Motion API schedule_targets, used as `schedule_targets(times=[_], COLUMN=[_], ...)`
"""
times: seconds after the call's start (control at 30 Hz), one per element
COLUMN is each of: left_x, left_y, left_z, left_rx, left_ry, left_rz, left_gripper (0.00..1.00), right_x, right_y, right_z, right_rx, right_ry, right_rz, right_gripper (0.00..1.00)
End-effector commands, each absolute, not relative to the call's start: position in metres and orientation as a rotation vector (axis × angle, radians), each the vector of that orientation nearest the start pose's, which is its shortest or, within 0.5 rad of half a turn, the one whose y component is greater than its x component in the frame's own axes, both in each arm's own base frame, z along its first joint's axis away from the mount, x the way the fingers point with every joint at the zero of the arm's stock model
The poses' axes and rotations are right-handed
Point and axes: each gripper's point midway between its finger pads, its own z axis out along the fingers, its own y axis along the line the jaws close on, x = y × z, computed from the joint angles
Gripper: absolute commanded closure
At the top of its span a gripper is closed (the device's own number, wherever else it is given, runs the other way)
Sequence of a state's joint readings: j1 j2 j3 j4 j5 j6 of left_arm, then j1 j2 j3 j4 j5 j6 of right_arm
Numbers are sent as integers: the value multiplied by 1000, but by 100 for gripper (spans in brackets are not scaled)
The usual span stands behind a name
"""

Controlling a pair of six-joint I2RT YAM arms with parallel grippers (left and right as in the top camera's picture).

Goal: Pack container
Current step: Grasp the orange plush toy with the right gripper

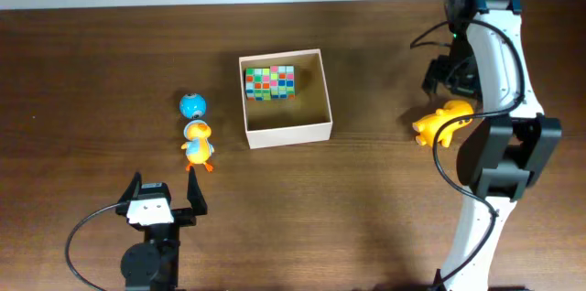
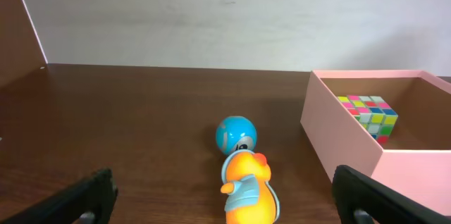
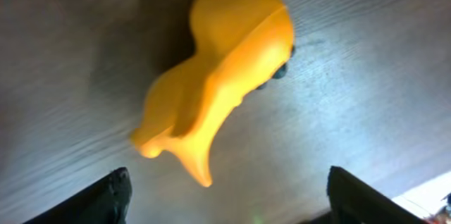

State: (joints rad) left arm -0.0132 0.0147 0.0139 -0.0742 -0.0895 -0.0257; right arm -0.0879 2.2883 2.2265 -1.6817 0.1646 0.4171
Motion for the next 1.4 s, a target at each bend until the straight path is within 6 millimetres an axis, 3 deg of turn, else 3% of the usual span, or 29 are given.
schedule_targets(times=[0.0, 0.2, 0.3, 0.47, 0.87, 1.1, 1.37], left_x=[246, 246, 246, 246, 246, 246, 246], left_y=[12, 12, 12, 12, 12, 12, 12], left_z=[159, 159, 159, 159, 159, 159, 159], left_rx=[-68, -68, -68, -68, -68, -68, -68], left_ry=[1640, 1639, 1639, 1640, 1640, 1640, 1639], left_rz=[53, 53, 53, 53, 53, 53, 53], left_gripper=[1, 1, 1, 1, 1, 1, 1], right_x=[391, 394, 393, 395, 401, 415, 442], right_y=[-69, -55, -50, -48, -51, -43, -15], right_z=[116, 74, 61, 57, 57, 68, 118], right_rx=[850, 840, 813, 796, 683, 589, 369], right_ry=[3132, 3166, 3179, 3176, 3178, 3161, 3072], right_rz=[-359, -231, -210, -208, -212, -111, 183], right_gripper=[21, 25, 32, 58, 84, 88, 87])
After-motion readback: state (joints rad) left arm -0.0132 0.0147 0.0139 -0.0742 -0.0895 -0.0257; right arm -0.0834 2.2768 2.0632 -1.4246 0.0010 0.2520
